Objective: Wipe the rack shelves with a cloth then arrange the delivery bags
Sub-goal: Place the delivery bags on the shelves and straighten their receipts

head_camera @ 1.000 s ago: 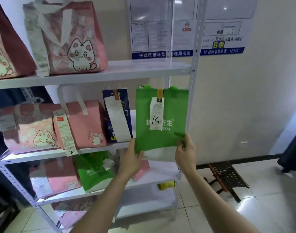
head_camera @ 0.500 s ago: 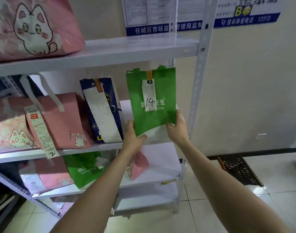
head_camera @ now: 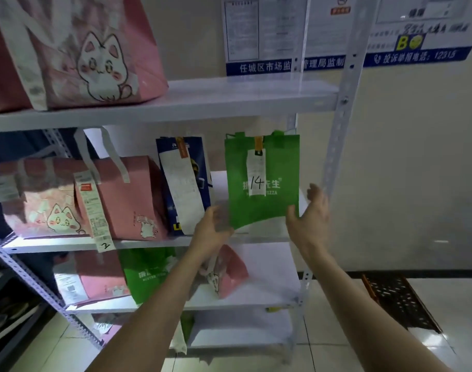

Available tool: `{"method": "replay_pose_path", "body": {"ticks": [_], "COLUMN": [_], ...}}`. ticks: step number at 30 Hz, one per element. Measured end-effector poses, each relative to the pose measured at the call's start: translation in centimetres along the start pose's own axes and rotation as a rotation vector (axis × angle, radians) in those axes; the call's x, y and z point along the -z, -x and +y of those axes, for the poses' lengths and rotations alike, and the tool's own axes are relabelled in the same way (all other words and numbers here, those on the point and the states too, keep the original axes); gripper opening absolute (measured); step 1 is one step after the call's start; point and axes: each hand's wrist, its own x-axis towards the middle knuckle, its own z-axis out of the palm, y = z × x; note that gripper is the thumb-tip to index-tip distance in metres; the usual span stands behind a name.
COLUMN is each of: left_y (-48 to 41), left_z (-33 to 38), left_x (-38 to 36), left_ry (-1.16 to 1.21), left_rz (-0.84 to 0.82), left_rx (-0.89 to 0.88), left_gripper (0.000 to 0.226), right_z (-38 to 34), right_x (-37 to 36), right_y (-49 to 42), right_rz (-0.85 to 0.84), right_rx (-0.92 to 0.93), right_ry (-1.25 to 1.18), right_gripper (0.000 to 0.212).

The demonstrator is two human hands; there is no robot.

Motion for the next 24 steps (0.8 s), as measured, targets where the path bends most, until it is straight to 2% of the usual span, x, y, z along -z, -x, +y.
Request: {"method": "replay_pose_path", "body": {"ticks": [2,6,11,20,24], "left_y": [1.1,3.0,4.9,6.0,4.1], "left_z": [0.1,1.1,2.9,-0.5,-2.8], "left_x": [2.5,9.1,19.6,42.5,52.9], "left_ry": [0.042,0.086,0.010,-0.060,-0.065], "left_rz": [0.035,0.138,0.292,0.736,0.875], "left_rx": [-0.034,-0.108,-0.202,-0.296,-0.314], "left_gripper": [0.070,0.043,0.037,0.027,0.033], "right_z": [-3.1,-11.5,-22.4,-39.6,-46.9], "right_x": [0.7,-0.5,-5.3,-19.1,-27.4], "right_y": [0.5,1.0,2.2,7.9,9.0], "right_rz": [0.023,-0.106,-0.242,-0.461,-0.381], "right_rx": [0.131,0.366,0.559,0.718,0.760], "right_ry": [-0.018,-0.086,-0.185,-0.320,-0.208], "right_gripper": [0.051,0.025,0.012,0.025,0.040]}}
